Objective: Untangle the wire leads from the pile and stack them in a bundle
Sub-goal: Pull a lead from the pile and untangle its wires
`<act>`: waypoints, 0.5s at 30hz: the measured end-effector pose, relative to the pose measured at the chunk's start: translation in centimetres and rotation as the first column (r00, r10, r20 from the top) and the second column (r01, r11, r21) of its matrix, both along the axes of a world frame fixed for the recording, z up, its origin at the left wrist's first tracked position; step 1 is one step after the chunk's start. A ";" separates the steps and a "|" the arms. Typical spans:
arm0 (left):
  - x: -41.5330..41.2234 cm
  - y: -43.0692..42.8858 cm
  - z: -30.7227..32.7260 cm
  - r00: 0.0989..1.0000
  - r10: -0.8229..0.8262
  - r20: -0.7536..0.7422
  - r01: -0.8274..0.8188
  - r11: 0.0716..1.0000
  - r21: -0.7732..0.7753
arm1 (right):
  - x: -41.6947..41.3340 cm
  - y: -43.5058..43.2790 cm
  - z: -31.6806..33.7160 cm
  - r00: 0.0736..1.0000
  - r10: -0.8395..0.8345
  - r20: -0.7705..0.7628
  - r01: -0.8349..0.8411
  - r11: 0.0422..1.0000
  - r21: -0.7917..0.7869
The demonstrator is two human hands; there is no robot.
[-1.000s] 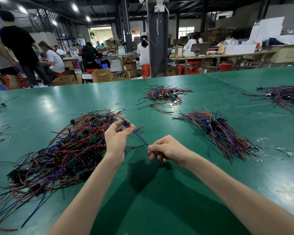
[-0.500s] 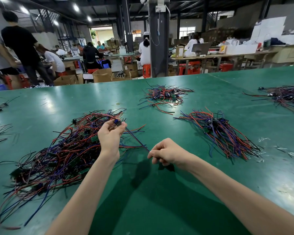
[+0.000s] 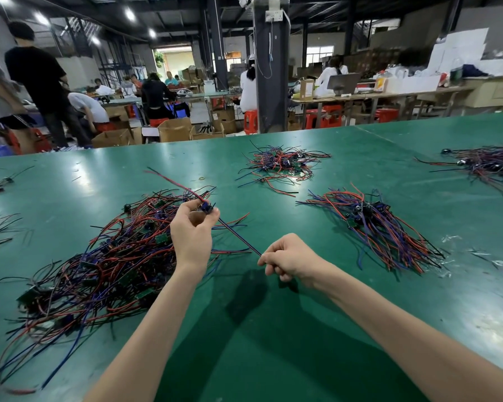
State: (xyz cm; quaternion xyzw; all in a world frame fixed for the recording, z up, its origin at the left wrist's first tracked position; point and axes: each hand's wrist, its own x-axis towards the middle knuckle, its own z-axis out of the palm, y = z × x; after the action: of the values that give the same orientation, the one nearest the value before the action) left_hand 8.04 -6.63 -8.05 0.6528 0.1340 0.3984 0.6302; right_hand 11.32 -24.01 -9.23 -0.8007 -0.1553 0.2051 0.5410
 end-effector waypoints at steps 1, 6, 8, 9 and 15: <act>0.0 0.0 -0.1 1.000 0.006 -0.005 -0.006 0.999 0.046 | 0.1 -0.2 0.0 1.000 -0.011 -0.001 0.011 1.000 0.003; 0.0 0.0 -0.1 1.000 0.011 -0.025 -0.011 1.000 0.009 | 0.4 -0.7 0.1 0.997 0.074 -0.034 -0.071 0.994 0.081; 0.0 0.0 0.1 0.999 -0.013 -0.031 0.010 0.995 -0.100 | 0.4 -1.0 0.1 0.985 0.170 -0.033 -0.165 0.978 0.126; -0.1 0.0 0.3 0.999 -0.035 -0.033 0.030 0.988 -0.151 | 0.4 -1.2 0.2 0.973 0.231 -0.026 -0.226 0.965 0.131; -0.9 -0.6 1.8 0.985 -0.174 -0.003 0.161 0.918 -0.363 | 1.8 -3.0 1.7 0.910 0.396 -0.126 -0.395 0.918 0.029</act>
State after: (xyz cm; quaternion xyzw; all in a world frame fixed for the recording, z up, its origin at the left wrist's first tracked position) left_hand 7.14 -7.18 -6.30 0.5415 0.1598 0.3002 0.7688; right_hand 13.08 -27.00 -7.54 -0.7368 -0.2789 0.3616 0.4986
